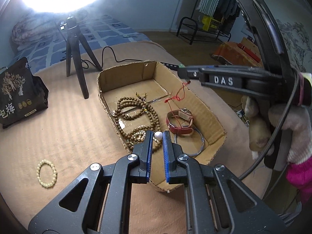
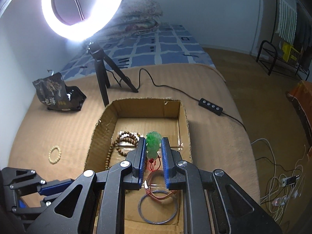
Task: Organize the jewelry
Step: 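Carry pearl earring and jade pendant into the cardboard box and release both, then move both open tools back toward the pale bead bracelet and second earring, then grasp the pale bead bracelet with the left tool while the right tool grasps the pearl earring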
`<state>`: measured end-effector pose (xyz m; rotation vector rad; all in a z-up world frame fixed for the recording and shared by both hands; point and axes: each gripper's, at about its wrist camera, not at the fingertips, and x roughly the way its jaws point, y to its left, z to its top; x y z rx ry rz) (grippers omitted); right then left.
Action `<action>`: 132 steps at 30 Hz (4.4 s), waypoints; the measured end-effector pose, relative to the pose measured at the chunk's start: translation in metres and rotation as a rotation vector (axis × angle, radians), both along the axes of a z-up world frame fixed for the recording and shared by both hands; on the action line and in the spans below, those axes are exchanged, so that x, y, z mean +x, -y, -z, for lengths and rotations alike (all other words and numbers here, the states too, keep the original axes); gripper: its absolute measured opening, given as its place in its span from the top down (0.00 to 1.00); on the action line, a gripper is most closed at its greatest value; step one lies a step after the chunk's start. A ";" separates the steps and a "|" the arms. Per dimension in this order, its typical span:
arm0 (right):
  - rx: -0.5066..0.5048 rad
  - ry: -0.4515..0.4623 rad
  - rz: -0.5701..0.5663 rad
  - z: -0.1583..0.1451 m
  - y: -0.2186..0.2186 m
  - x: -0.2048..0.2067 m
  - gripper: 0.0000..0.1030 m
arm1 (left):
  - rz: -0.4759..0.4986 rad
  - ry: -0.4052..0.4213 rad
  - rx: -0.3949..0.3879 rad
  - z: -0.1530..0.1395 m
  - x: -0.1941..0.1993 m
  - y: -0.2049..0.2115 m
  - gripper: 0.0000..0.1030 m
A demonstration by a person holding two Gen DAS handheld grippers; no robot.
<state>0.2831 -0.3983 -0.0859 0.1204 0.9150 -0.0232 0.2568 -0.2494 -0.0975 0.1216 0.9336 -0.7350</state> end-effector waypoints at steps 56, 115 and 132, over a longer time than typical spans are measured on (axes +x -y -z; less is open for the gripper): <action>0.067 0.049 -0.001 -0.050 -0.071 -0.060 0.22 | -0.193 0.043 0.165 -0.013 0.010 -0.175 0.44; -0.081 -0.197 -0.369 0.105 -0.277 -0.061 0.92 | -0.181 -0.141 0.167 0.101 0.081 -0.208 0.68; -0.056 -0.188 -0.280 0.101 -0.245 -0.046 0.92 | -0.216 -0.116 0.145 0.096 0.079 -0.218 0.94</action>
